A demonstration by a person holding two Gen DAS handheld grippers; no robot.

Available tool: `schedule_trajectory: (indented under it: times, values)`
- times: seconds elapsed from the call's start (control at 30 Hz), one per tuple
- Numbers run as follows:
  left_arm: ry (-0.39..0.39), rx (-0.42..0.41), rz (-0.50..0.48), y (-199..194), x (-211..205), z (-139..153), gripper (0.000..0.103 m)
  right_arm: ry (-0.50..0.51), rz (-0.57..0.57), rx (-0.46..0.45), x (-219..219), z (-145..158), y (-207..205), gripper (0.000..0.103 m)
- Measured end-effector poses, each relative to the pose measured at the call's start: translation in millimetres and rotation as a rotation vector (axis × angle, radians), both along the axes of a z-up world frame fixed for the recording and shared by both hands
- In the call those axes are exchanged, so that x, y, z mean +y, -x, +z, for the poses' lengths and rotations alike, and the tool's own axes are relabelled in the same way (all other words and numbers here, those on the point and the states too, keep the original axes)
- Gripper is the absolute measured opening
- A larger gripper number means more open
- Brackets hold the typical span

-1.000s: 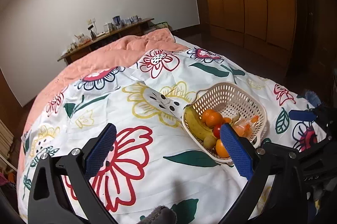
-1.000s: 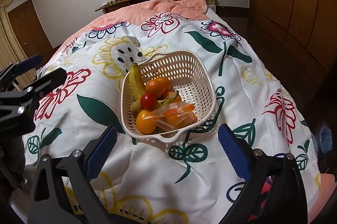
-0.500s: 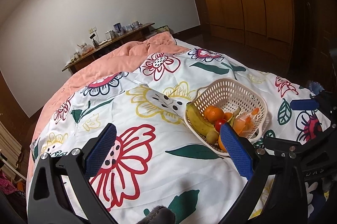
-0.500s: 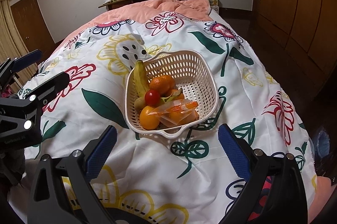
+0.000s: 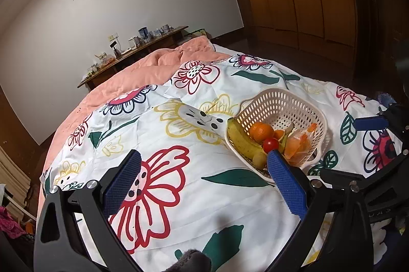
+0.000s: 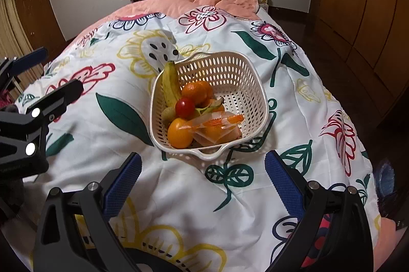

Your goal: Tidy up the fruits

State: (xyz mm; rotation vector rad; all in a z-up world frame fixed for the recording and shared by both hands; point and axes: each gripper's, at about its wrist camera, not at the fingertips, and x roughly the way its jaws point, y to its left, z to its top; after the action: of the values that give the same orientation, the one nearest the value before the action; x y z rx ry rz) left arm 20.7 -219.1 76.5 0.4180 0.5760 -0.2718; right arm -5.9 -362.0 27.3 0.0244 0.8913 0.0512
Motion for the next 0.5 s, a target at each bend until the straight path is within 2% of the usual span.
schedule_trajectory:
  times: [0.17,0.5]
  values:
    - [-0.019,-0.005,-0.004,2.2,-1.2,-3.2,0.100,0.044,0.004,0.012,0.0,-2.1,3.2,0.098]
    - [-0.028,0.004,-0.011,3.4,-4.1,-6.2,0.100,0.061,0.028,0.024,7.2,-6.7,3.7,0.098]
